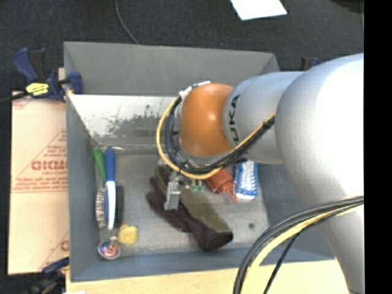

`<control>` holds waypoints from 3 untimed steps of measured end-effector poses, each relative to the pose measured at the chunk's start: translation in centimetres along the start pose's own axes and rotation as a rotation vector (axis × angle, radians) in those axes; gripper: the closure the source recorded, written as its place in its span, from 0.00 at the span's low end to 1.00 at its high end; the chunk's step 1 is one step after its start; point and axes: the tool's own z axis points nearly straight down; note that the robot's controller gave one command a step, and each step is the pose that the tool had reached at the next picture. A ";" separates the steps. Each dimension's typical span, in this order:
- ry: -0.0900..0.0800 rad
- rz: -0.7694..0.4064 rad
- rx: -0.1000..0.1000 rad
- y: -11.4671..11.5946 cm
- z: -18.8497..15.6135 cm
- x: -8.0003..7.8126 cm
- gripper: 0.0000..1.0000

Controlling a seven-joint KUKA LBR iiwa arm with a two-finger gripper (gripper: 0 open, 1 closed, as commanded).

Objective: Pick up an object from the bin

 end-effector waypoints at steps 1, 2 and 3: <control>0.004 -0.216 0.005 -4.8 0.3 8.4 1.00; 0.005 -0.216 0.005 -4.8 0.3 8.4 1.00; 0.006 -0.120 0.004 -6.9 -5.3 5.2 1.00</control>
Offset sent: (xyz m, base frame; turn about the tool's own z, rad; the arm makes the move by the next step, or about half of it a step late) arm 0.0000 0.0000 0.0000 0.0000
